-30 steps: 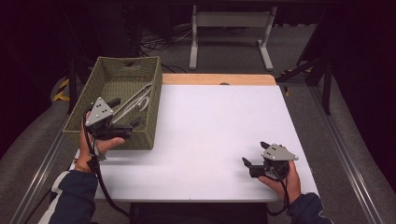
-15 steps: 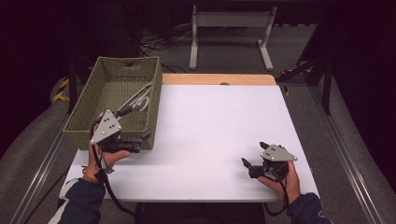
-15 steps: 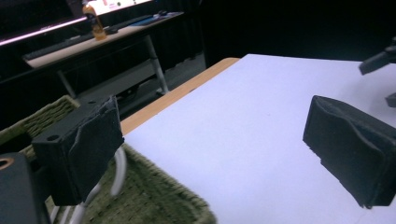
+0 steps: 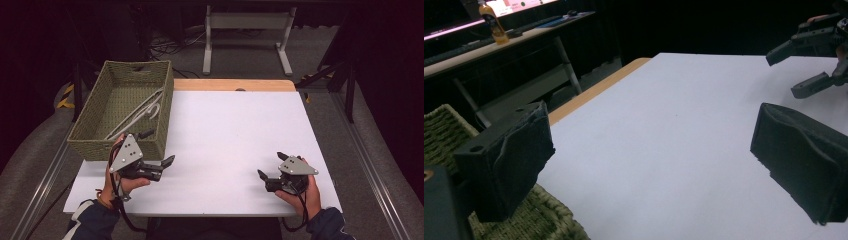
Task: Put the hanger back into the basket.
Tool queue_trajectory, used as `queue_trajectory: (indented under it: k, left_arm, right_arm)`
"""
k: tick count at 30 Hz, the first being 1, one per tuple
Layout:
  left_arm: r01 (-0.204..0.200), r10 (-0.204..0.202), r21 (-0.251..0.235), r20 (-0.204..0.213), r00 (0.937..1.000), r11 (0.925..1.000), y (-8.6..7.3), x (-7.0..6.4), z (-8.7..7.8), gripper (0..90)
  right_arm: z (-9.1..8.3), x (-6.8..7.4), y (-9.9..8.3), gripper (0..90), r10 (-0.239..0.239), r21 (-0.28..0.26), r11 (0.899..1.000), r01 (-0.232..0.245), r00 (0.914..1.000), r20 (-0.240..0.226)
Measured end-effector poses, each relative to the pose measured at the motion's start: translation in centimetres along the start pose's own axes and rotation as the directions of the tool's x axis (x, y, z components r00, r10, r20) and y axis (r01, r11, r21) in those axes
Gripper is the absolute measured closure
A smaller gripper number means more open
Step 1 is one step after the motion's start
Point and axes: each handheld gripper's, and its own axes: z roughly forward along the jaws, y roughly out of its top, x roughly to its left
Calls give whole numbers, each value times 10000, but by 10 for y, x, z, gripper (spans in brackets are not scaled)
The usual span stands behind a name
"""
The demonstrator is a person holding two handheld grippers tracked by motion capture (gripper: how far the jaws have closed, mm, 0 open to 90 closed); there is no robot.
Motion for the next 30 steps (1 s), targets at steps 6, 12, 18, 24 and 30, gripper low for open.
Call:
queue_trajectory:
  k: [6,12,18,24,30]
  left_arm:
    - [-116,118,142,-108,9999,9998,-11,-4,-1,47]
    - [50,-44,381,-153,9999,9993,-24,-6,-4,49]
    - [-92,117,859,-289,9995,9963,-41,-6,-7,47]
    - [-48,123,1420,-521,9986,9899,-64,-3,-13,45]
    - [564,-427,1623,-867,9953,9851,-83,3,-28,37]
  right_arm:
    - [-2,5,3,125,-5,-167,9999,4,10000,-21]
    - [-5,10,5,124,-73,-475,9988,69,9999,-80]
    - [-8,13,8,120,-94,-808,9967,86,9999,-95]
    - [-9,16,8,108,-288,-1044,9941,278,9996,-78]
    - [-8,16,8,88,-477,-1000,9939,475,9989,7]
